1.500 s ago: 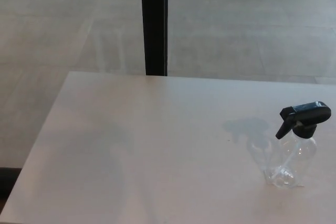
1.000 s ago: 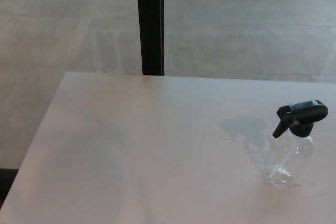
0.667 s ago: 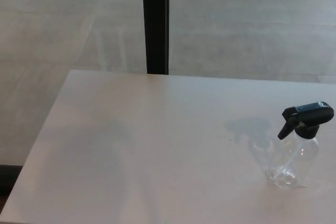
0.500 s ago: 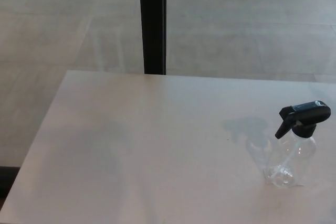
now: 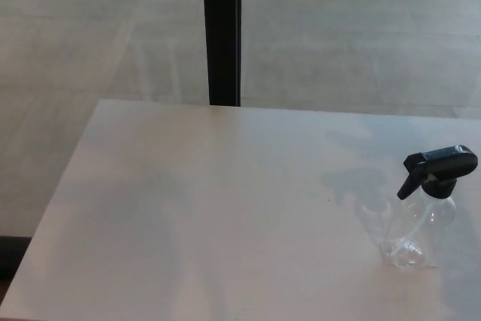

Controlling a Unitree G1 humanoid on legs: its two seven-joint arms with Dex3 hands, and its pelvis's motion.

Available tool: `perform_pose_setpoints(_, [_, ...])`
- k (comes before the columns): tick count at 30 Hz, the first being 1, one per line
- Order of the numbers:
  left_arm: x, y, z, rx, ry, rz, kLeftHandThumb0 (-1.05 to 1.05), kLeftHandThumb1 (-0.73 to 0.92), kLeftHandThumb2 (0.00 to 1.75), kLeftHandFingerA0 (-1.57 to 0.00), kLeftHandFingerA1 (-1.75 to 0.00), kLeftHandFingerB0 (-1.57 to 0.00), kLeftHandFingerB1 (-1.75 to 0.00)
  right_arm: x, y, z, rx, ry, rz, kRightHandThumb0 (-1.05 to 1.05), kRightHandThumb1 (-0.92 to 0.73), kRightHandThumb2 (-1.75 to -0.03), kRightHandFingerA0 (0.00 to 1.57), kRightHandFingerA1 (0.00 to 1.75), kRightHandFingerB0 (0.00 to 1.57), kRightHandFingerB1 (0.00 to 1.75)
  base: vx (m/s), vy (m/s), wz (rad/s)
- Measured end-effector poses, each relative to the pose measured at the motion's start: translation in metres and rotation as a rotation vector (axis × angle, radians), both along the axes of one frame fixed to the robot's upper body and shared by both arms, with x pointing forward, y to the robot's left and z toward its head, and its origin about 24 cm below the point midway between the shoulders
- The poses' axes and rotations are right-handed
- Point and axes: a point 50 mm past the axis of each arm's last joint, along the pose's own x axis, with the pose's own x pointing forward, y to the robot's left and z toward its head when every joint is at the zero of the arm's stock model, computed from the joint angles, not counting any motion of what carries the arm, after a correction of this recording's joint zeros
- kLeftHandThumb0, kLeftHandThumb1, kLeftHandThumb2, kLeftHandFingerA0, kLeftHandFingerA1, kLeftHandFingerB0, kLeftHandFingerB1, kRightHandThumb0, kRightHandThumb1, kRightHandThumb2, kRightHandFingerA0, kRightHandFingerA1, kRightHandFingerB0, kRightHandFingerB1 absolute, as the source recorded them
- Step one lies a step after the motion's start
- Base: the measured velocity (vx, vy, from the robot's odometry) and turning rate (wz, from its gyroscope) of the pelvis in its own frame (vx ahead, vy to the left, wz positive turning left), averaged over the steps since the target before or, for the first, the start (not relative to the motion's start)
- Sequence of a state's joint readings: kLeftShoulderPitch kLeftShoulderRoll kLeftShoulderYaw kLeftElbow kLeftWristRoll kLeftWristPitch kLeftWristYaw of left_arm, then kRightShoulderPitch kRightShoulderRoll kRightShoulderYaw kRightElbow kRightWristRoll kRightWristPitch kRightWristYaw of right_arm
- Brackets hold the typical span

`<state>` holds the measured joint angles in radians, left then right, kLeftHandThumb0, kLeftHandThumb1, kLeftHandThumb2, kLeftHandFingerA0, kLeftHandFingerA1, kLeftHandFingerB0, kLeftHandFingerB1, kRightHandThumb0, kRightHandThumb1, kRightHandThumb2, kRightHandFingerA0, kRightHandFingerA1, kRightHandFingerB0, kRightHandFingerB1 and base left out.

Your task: The robot uses its right hand to grab and lift the lid of the spray bottle kept in the middle of the desk and places the lid on the right side of the bottle

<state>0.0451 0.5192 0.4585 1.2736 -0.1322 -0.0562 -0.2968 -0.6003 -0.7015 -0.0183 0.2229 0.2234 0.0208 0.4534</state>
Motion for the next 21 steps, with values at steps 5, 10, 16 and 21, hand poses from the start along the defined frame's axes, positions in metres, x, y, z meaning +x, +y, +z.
perform_pose_setpoints(5, [0.0, 0.0, 0.0, -0.001, -0.002, 0.005, -0.81, 0.86, 0.66, -0.55, -0.5, -0.4, -0.41, 0.005, 0.021, -0.025, -0.139, 0.15, 0.093, -0.76, -0.62, -0.59, 0.45, 0.51, 0.39, 0.34, 0.0, 0.0, 0.0])
perform_pose_setpoints(10, [-0.001, 0.001, 0.0, -0.002, -0.01, 0.014, -0.82, 0.87, 0.66, -0.58, -0.5, -0.4, -0.4, 0.005, 0.032, -0.041, -0.279, 0.255, 0.147, -0.72, -0.64, -0.6, 0.46, 0.49, 0.43, 0.34, 0.0, 0.0, 0.0])
perform_pose_setpoints(16, [-0.001, 0.001, 0.0, -0.002, -0.013, 0.017, -0.83, 0.87, 0.66, -0.55, -0.49, -0.39, -0.4, 0.004, 0.035, -0.04, -0.425, 0.3, 0.172, -0.71, -0.63, -0.59, 0.44, 0.63, 0.41, 0.34, 0.0, 0.0, 0.0])
perform_pose_setpoints(21, [-0.002, 0.001, 0.0, -0.002, -0.012, 0.018, -0.83, 0.88, 0.66, -0.57, -0.47, -0.4, -0.39, 0.004, 0.035, -0.04, -0.518, 0.33, 0.178, -0.74, -0.63, -0.6, 0.38, 0.43, 0.39, 0.33, 0.0, 0.0, 0.0])
